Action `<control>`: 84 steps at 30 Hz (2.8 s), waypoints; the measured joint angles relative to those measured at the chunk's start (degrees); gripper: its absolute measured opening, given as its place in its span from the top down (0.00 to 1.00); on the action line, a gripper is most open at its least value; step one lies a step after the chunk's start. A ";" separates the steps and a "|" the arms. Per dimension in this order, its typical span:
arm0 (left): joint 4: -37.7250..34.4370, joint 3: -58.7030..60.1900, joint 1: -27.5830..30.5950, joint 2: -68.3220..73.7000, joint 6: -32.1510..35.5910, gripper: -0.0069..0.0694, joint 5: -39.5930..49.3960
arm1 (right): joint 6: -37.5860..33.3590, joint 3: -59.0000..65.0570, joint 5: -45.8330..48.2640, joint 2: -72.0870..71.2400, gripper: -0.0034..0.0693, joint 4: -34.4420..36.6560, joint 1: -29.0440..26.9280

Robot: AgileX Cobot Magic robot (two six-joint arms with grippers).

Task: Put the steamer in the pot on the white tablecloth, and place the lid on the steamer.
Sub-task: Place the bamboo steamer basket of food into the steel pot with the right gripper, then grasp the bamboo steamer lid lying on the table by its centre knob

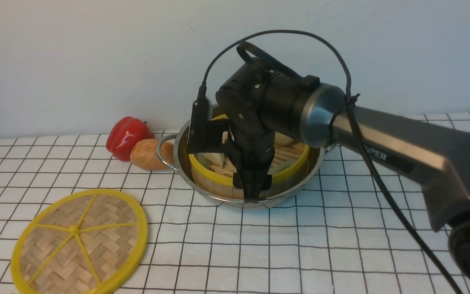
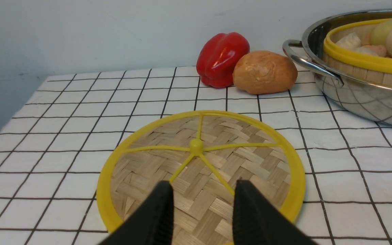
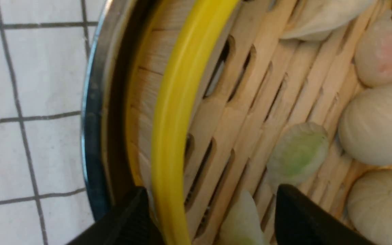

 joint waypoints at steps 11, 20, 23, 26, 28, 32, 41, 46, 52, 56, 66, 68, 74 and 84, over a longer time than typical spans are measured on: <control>0.00 0.00 0.00 0.00 0.00 0.59 0.00 | 11.35 0.00 -7.71 -7.07 0.44 -6.39 0.10; 0.00 0.00 0.00 0.00 0.00 0.59 0.00 | 20.29 0.00 -11.12 -15.84 0.80 -10.91 0.10; 0.00 0.00 0.00 0.00 0.00 0.59 0.00 | 22.77 0.00 -12.05 -18.08 0.89 -9.19 0.22; 0.00 0.00 0.00 0.00 0.00 0.59 0.00 | 27.92 0.00 -15.27 -20.33 0.97 -7.77 0.73; 0.00 0.00 0.00 0.00 0.00 0.59 0.00 | 31.18 0.00 -17.78 -21.87 0.97 -6.97 1.01; 0.00 0.00 0.00 0.00 0.00 0.59 0.00 | 40.46 0.00 -25.55 -25.51 0.97 -4.74 1.26; 0.00 0.00 0.00 0.00 0.00 0.59 0.00 | 45.85 -0.05 -30.60 -26.71 0.96 -3.58 1.26; 0.00 0.00 0.00 0.00 0.00 0.59 0.00 | 45.85 0.08 -15.22 -26.93 0.96 -4.51 1.20; 0.00 0.00 0.00 0.00 0.00 0.59 0.00 | 45.98 9.74 -3.62 -34.47 0.95 -4.13 -0.64; 0.00 0.00 0.00 0.00 0.00 0.59 0.00 | 46.55 27.31 -8.94 -49.71 0.94 -3.44 -5.28; 0.00 0.00 0.00 0.00 0.00 0.59 0.00 | 57.61 71.10 -30.10 -86.18 0.91 -3.37 -29.13; 0.00 0.00 0.00 0.00 0.00 0.59 0.00 | 59.39 76.91 -34.74 -92.09 0.91 -3.37 -33.12; 0.00 0.00 0.00 0.00 0.00 0.59 0.00 | 62.85 89.24 -45.34 -105.73 0.90 -3.37 -43.24; 0.00 0.00 0.00 0.00 0.00 0.59 0.00 | 63.51 105.32 -49.64 -125.59 0.85 -3.52 -48.28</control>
